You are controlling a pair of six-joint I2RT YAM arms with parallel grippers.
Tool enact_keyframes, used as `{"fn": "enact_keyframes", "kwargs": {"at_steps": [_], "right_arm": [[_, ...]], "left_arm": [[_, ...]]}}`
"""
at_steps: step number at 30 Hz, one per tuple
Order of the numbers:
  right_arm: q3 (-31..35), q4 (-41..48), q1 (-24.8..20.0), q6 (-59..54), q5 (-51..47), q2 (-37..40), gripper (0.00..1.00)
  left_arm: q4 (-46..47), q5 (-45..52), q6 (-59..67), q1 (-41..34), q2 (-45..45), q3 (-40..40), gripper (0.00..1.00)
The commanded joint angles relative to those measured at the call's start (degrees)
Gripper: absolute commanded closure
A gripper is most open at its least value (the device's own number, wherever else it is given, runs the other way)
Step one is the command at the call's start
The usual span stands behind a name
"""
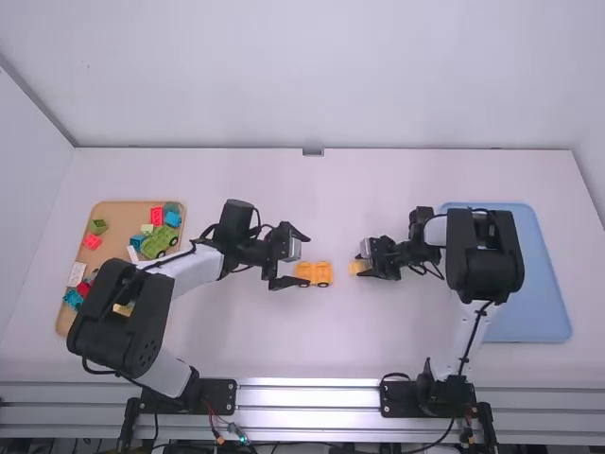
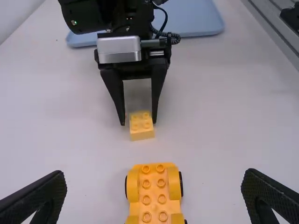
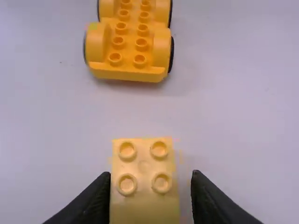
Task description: Assemble lego blocks to make yellow taxi
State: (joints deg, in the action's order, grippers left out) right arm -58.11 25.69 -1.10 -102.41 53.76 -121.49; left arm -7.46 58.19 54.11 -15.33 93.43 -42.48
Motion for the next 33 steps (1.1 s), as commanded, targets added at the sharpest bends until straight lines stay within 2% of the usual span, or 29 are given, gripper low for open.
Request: {"fn": "enact_keyframes", "kwargs": {"at_steps": [1,4,5,8,11,14,17,21,25,33], "right_arm": [[2.08,-1.97,0.70,6.60,0.20,-1.05,0.61],[3.06,-2.78,0.50,6.60,0.42,-1.05,0.70],[3.06,-2.78,0.50,6.60,0.42,-1.05,0.70],[2.80,-1.88,0.31,6.60,2.36,-1.05,0.88],[1.77,0.72,0.31,5.90,4.63,-0.98,0.93],[-1.11,8.00,0.33,2.93,7.41,-0.98,0.99],[-5.01,16.20,1.27,-2.01,9.84,-0.98,0.99],[-8.55,22.82,2.34,-6.38,11.28,-0.98,0.99],[-11.21,25.79,3.91,-5.88,13.79,-0.96,1.00],[-11.96,25.49,5.35,-5.42,14.67,1.95,1.00]], "left_arm": [[0.17,0.87,0.81,-0.04,0.24,-0.96,0.01],[0.17,0.85,0.81,0.02,0.24,-0.96,0.01],[0.17,0.85,0.81,0.02,0.24,-0.96,0.01],[0.37,0.66,0.83,0.00,0.24,-0.96,0.01],[1.07,-0.94,0.81,-0.09,0.35,-0.94,0.01],[-0.09,-2.08,1.09,-0.07,2.89,-0.33,0.01],[-5.31,-0.04,0.79,-0.09,8.04,0.76,0.01],[-10.05,2.54,0.83,-0.09,14.19,0.76,0.01],[-13.00,2.21,0.83,-0.02,18.58,0.74,0.01],[-12.96,2.38,0.83,0.20,20.17,0.76,0.01]]}}
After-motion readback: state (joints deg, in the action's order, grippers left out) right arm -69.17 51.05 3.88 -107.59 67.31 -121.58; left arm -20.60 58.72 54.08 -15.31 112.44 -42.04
